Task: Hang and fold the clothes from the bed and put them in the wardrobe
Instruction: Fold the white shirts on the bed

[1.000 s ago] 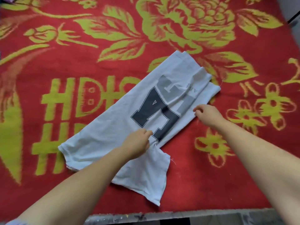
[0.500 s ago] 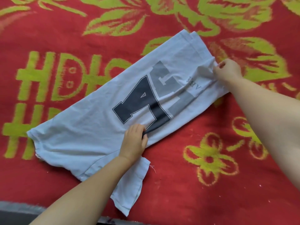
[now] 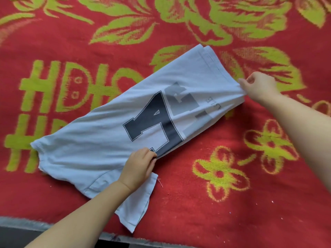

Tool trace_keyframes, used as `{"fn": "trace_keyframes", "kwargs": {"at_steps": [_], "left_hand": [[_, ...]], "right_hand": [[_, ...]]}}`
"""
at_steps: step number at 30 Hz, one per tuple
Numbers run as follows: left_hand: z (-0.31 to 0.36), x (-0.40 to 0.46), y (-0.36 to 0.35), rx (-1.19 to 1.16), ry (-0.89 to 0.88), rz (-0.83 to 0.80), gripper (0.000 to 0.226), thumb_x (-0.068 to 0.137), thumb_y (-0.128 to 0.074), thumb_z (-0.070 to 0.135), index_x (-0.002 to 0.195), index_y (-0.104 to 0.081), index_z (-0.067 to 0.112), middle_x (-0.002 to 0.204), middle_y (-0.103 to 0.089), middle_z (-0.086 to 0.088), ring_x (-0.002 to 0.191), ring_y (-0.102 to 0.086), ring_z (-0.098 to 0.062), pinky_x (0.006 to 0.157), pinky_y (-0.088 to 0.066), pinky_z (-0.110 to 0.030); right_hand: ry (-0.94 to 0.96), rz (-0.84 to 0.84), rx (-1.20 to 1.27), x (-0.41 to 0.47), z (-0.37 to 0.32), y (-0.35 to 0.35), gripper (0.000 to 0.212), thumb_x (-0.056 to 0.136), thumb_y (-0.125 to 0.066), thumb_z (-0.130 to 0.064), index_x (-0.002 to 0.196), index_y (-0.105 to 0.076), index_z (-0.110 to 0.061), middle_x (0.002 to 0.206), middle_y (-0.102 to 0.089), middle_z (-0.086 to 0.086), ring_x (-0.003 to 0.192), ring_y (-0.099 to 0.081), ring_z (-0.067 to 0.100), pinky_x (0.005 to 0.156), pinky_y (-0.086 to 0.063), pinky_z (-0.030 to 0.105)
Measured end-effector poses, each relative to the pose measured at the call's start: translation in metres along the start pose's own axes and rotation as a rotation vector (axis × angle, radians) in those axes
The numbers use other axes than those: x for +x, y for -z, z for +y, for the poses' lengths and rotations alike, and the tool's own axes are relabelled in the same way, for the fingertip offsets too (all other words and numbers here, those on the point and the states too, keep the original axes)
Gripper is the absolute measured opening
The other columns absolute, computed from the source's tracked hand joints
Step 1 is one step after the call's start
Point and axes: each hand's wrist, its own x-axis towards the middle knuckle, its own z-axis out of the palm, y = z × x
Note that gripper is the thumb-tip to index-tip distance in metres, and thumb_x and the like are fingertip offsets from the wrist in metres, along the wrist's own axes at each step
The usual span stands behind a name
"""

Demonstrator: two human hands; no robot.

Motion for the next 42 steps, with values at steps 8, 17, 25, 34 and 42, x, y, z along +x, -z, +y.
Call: {"fn": "trace_keyframes", "kwargs": {"at_steps": [8, 17, 25, 34, 42], "left_hand": [[-0.012, -0.011, -0.007, 0.114, -0.123, -0.170, 0.032, 0.078, -0.066, 0.020, 0.106, -0.067, 0.004, 0.090, -0.064, -0.012, 0.074, -0.063, -0.031, 0.063, -0.053, -0.035], [-0.080, -0.120, 0.037, 0.312, -0.179, -0.204, 0.073, 0.061, -0.047, 0.011, 0.133, -0.053, 0.000, 0.136, -0.051, -0.023, 0.122, -0.052, -0.038, 0.097, -0.042, -0.057], [-0.102, -0.150, 0.013, 0.242, -0.169, -0.164, 0.053, 0.068, -0.070, 0.007, 0.121, -0.067, 0.011, 0.131, -0.059, -0.012, 0.115, -0.061, -0.029, 0.093, -0.050, -0.047], [-0.115, -0.118, 0.054, -0.868, 0.681, -0.303, 0.031, 0.101, -0.044, 0.031, 0.100, -0.069, 0.013, 0.102, -0.070, -0.003, 0.098, -0.064, -0.020, 0.076, -0.051, -0.027], [-0.141, -0.108, 0.062, -1.130, 1.190, -0.396, 0.028, 0.098, -0.041, 0.022, 0.085, -0.061, 0.007, 0.067, -0.065, -0.005, 0.051, -0.064, -0.013, 0.048, -0.052, -0.023]], "right_hand": [[-0.114, 0.084, 0.119, -0.045, 0.006, -0.043, 0.056, 0.096, -0.049, -0.031, 0.143, -0.031, -0.006, 0.137, -0.042, 0.026, 0.122, -0.045, 0.041, 0.099, -0.036, 0.044], [-0.047, -0.418, 0.351, -0.240, -0.082, -0.135, 0.029, 0.093, -0.061, -0.027, 0.113, -0.062, -0.005, 0.102, -0.069, 0.012, 0.093, -0.064, 0.025, 0.084, -0.044, 0.030], [-0.061, -0.881, 0.291, -0.284, -0.135, -0.175, 0.022, 0.085, -0.067, -0.028, 0.072, -0.057, -0.012, 0.065, -0.054, 0.001, 0.061, -0.047, 0.016, 0.057, -0.034, 0.028], [-0.827, -0.985, 1.144, -0.266, -0.177, -0.142, 0.027, 0.088, -0.045, -0.007, 0.081, -0.071, -0.007, 0.078, -0.070, 0.012, 0.068, -0.072, 0.027, 0.060, -0.060, 0.043], [-0.373, -0.654, 1.130, -0.293, -0.220, -0.180, 0.030, 0.097, -0.050, -0.012, 0.127, -0.049, -0.016, 0.127, -0.060, 0.010, 0.110, -0.061, 0.020, 0.101, -0.045, 0.035]]}}
